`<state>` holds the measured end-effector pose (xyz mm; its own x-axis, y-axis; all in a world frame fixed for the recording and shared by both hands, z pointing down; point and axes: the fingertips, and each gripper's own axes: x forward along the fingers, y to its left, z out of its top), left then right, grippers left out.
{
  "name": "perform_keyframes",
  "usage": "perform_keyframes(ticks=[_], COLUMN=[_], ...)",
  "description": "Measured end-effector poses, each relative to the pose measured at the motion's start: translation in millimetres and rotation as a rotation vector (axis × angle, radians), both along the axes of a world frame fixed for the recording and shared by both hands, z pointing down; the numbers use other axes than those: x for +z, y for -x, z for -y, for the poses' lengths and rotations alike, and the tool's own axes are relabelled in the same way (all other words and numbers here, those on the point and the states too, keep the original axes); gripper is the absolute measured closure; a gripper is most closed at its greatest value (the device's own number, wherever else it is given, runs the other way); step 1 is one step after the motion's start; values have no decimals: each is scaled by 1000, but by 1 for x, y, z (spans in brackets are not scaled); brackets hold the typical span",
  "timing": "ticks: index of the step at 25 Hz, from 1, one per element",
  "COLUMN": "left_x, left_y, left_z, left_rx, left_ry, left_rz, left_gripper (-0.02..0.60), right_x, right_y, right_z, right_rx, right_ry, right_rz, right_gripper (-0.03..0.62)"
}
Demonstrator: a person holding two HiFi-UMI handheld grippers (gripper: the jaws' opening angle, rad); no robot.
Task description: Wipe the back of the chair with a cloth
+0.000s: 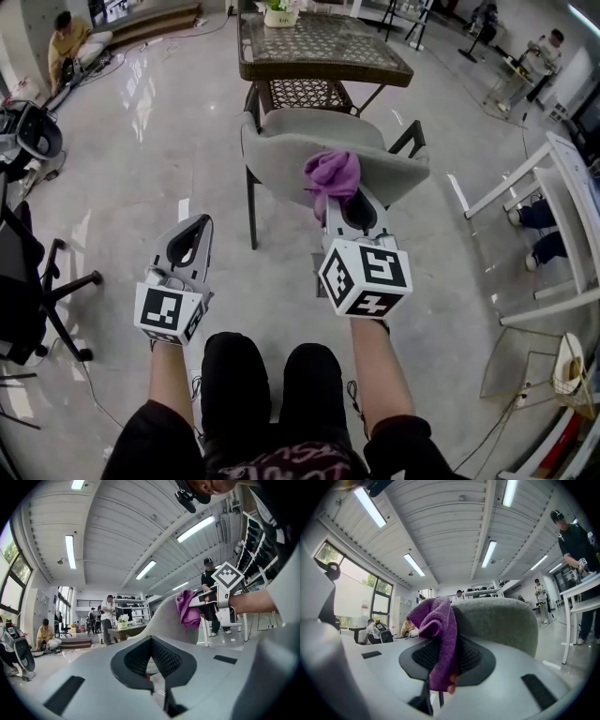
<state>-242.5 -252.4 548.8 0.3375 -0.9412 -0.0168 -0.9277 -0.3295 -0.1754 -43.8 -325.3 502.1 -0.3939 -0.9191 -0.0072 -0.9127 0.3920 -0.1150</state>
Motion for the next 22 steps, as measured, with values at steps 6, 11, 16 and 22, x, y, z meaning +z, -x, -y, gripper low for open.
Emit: perform_keyframes(ticks=[6,11,16,22], left_x=[25,39,48,57], left_y=[-8,-15,-12,-11], left_z=[-6,-13,-19,-15], left_rx=[28,46,48,39], left_ry=[-37,-30,-66,-67], left_rz=[14,32,43,17], left_gripper=[572,572,572,572], right_x=[-2,2,14,20], right_y=[-56,-110,-153,-123], right_z=[-4,-1,5,-28], right_rx=[66,172,259,181], right_ry=[-26,-35,-15,-70], right_rz=[46,72,94,17], right_gripper=[501,502,502,502])
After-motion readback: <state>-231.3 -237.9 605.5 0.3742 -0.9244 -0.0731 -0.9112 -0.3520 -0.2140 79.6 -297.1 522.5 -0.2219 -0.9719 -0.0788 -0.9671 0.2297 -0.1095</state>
